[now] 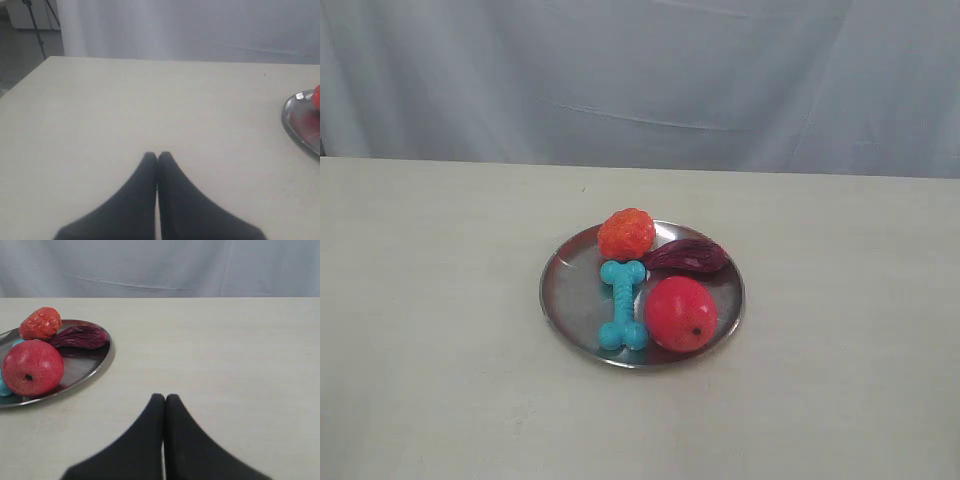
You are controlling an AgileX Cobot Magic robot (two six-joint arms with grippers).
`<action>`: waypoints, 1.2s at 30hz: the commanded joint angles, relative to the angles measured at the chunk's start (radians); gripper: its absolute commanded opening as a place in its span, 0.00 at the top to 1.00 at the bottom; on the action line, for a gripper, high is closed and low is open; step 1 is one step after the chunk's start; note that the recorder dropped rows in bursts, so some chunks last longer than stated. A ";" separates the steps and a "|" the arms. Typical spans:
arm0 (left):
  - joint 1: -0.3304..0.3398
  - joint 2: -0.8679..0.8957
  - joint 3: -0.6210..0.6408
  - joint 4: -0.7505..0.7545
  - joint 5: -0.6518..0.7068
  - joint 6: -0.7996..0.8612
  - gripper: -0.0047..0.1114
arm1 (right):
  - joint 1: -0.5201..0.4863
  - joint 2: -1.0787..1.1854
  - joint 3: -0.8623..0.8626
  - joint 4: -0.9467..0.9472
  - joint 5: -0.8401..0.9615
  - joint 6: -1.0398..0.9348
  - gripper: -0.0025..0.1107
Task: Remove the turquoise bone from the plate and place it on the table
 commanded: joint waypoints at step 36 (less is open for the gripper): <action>0.004 -0.001 0.003 -0.004 -0.005 -0.004 0.96 | 0.002 -0.005 0.002 -0.027 -0.612 0.038 0.98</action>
